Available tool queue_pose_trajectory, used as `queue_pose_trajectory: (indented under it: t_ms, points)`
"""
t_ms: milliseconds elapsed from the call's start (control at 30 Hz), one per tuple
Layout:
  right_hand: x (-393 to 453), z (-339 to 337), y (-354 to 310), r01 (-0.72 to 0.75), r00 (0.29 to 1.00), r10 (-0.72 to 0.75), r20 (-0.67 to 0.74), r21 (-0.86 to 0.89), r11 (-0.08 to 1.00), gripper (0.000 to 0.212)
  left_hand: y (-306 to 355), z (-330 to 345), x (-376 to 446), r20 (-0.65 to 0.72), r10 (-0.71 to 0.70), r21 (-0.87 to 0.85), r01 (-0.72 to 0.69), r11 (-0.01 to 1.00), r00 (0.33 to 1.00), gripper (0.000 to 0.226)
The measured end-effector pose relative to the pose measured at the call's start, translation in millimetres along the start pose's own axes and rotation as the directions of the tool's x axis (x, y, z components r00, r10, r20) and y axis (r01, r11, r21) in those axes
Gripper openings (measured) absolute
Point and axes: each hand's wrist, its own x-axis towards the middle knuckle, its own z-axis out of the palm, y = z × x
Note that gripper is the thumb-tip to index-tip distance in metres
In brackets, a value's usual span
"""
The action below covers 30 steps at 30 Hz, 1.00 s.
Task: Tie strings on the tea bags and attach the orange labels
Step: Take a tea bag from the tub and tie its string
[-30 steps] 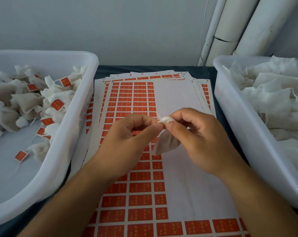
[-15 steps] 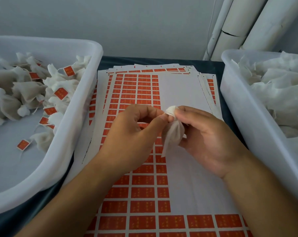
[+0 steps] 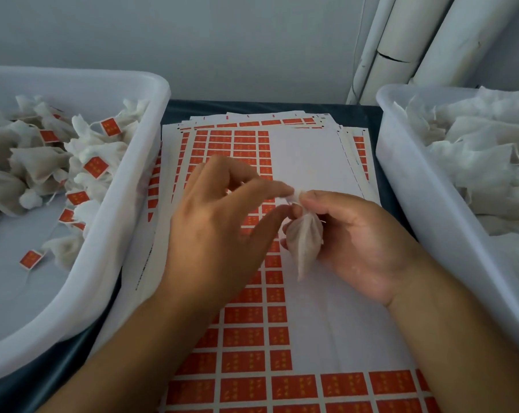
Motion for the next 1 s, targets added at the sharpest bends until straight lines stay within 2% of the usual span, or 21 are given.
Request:
queue_pose_trajectory:
  t_ms: [133, 267, 500, 700, 1000]
  points:
    - [-1, 1, -2, -0.047, 0.999, 0.046, 0.012, 0.024, 0.999, 0.028, -8, -1, 2, 0.020, 0.159, 0.072, -0.160, 0.984, 0.987, 0.015]
    - [-1, 0, -2, -0.071, 0.997, 0.070, 0.020, 0.029, 0.997, 0.030, -14, -4, 3, 0.081, 0.225, 0.075, -0.231, 0.970, 0.971, 0.014]
    - [-2, -3, -5, -0.115, 0.993, 0.115, 0.013, -0.026, 0.993, 0.029, -15, -6, 5, 0.104, 0.343, 0.105, -0.353, 0.930, 0.934, 0.015]
    - [-4, -3, -11, -0.145, 0.989, 0.147, -0.004, -0.174, 0.974, 0.040, -16, -3, 4, 0.119, 0.337, 0.113, -0.350, 0.930, 0.934, 0.013]
    - [-5, 6, -9, -0.097, 0.983, 0.039, -0.178, -0.330, 0.939, 0.028, -14, -5, 3, 0.107, 0.208, 0.065, -0.215, 0.974, 0.972, 0.012]
